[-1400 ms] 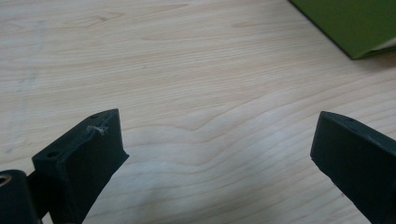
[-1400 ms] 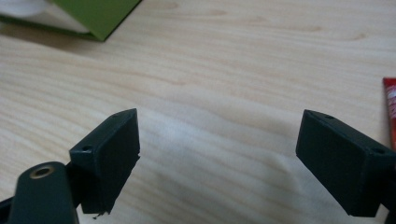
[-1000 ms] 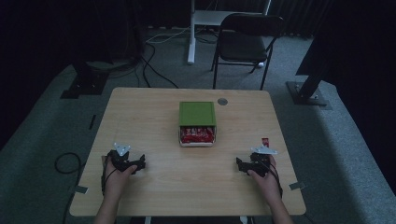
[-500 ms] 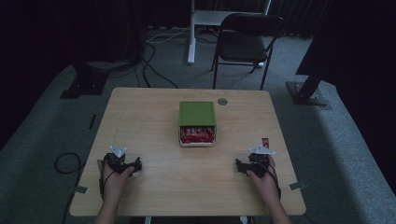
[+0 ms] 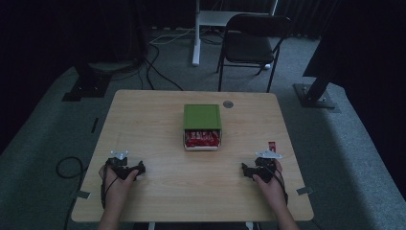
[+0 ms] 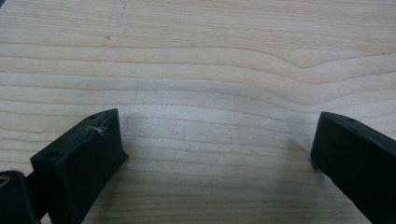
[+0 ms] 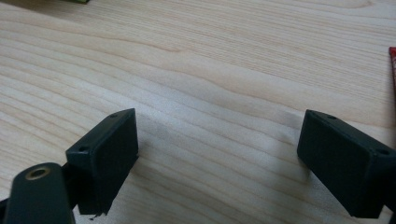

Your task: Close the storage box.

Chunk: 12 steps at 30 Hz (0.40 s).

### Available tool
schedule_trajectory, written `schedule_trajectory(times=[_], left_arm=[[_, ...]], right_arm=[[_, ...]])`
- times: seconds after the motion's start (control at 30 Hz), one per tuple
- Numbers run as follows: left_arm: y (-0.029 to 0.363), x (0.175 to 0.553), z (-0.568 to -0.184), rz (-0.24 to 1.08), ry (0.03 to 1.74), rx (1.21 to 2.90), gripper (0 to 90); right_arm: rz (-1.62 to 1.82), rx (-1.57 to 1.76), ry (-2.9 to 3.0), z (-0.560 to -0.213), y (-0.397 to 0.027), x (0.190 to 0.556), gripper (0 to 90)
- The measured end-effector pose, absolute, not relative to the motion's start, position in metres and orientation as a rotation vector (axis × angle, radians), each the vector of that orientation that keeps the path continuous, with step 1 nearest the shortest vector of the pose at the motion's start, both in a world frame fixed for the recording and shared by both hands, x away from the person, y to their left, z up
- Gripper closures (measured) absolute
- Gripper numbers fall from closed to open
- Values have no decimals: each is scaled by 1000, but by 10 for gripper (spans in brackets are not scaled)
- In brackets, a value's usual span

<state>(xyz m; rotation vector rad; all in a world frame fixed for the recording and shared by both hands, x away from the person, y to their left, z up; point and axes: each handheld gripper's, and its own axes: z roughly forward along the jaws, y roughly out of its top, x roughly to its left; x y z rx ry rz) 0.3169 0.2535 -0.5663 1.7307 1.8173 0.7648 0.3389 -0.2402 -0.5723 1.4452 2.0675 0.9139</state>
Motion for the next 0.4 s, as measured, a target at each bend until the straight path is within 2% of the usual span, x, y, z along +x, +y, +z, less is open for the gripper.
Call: schedule_trajectory(times=[0.4], left_arm=[[253, 318, -567, 774, 1856, 1706, 8]], right_arm=[[913, 1445, 2067, -572, -240, 339, 118]])
